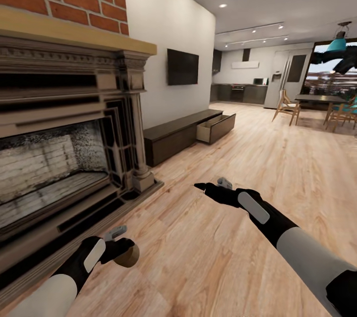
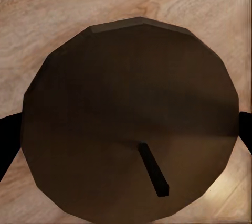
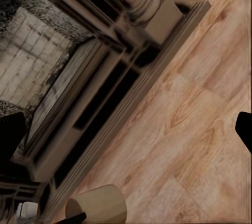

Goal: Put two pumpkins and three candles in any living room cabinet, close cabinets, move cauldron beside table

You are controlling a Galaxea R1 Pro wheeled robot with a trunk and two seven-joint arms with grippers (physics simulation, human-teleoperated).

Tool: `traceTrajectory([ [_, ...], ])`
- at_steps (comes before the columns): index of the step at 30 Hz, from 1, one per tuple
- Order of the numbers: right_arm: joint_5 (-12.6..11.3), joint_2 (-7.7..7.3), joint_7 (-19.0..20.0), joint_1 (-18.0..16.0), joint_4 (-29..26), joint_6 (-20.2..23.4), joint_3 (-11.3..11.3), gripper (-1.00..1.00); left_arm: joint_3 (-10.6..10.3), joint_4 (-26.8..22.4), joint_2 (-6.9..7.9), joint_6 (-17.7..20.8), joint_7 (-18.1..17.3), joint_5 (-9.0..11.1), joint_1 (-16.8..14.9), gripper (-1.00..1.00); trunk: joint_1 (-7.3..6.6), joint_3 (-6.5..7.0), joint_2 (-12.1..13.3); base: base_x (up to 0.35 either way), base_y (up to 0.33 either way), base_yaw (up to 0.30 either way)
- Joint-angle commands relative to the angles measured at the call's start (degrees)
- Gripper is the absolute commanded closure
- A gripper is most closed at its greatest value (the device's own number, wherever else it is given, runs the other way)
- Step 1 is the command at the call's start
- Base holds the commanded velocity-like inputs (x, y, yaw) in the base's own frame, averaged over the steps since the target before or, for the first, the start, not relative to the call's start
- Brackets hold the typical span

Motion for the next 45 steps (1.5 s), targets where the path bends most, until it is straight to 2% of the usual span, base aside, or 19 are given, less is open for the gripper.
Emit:
traceTrajectory([
  [1, -0.08, -0.02, 0.14, -0.04, 0.15, 0.02, 0.20, -1.00, -0.04, -0.13, 0.00, 0.29, 0.32, 0.50, 0.00, 1.00, -0.01, -0.01, -0.03, 0.000, 0.000, -0.262],
  [14, -0.03, 0.00, 0.01, 0.04, 0.61, -0.12, 0.15, -1.00, -0.06, -0.15, -0.08, 0.34, 0.31, 0.50, 0.00, 1.00, -0.01, 0.66, -0.03, 0.000, 0.000, -0.262],
  [22, -0.02, -0.16, 0.15, 0.20, 0.63, -2.12, 0.10, -1.00, -0.13, -0.13, 0.05, 0.37, 0.22, 0.50, 0.00, 1.00, -0.01, 1.04, -0.03, 0.000, 0.000, -0.267],
  [45, -0.11, -0.58, 0.04, 0.21, 0.77, -2.12, 0.03, -1.00, -0.13, -0.22, -0.05, 0.37, 0.22, 0.50, 0.00, 1.00, -0.01, 2.03, -0.03, 0.000, 0.000, -0.271],
])
